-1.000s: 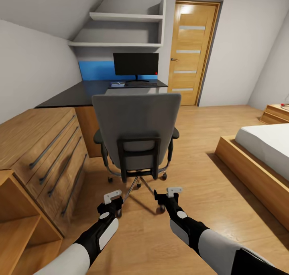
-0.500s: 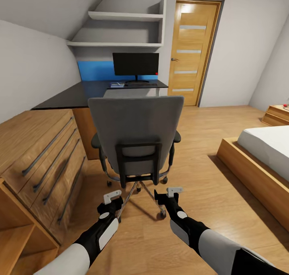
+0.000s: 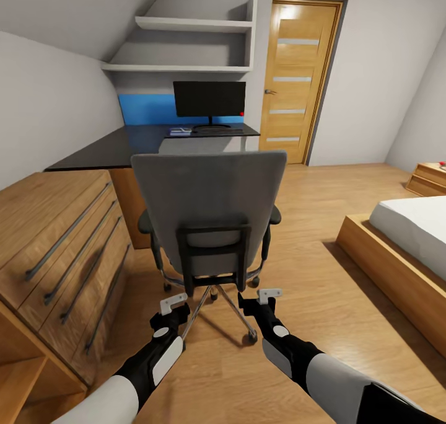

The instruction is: In the bedroom, organize the workspace by keeping the computer under the desk, ensuring the monitor is on the desk, placing the keyboard on the desk next to the monitor, placing the mouse on the desk next to the keyboard, moving the folder from the swivel chair onto the desk next to the mouse, stacking the notebook on top of the folder with the pen on top of the notebook, and positioning the swivel chair next to the desk.

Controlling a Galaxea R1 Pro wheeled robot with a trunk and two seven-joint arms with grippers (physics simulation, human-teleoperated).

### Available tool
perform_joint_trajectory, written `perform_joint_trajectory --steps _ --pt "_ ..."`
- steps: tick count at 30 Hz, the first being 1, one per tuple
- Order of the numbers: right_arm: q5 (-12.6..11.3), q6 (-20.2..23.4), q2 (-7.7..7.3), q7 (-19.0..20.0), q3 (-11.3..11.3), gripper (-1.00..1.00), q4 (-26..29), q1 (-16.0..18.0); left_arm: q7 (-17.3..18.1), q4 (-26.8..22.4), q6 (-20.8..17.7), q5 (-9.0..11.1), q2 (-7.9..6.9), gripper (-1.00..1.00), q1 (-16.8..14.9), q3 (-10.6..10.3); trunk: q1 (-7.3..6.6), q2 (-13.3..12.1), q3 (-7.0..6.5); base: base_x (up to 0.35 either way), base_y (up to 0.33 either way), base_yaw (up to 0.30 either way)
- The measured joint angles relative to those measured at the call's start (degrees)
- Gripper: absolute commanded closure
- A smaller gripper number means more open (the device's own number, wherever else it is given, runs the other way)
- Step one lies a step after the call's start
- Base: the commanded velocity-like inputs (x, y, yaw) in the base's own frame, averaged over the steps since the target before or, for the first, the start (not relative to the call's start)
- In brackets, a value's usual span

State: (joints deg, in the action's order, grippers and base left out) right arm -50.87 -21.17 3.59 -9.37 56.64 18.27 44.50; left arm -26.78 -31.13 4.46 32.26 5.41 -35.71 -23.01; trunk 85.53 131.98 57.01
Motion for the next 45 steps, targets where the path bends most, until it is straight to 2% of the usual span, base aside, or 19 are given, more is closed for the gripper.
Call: perform_joint_trajectory --steps 25,45 --pt "0.0 -0.3 -0.07 0.0 0.0 -1.0 0.0 -0.1 0.1 0.0 0.1 0.2 0.0 -1.0 0.0 0.0 -0.02 0.0 -0.17 0.19 0.0 -0.025" --pt "-0.1 -0.2 -0.06 0.0 0.1 -1.0 0.0 -0.1 0.1 0.1 0.1 0.5 -0.01 -1.0 0.0 0.0 -0.03 0.0 -0.55 0.313 0.0 -0.053"
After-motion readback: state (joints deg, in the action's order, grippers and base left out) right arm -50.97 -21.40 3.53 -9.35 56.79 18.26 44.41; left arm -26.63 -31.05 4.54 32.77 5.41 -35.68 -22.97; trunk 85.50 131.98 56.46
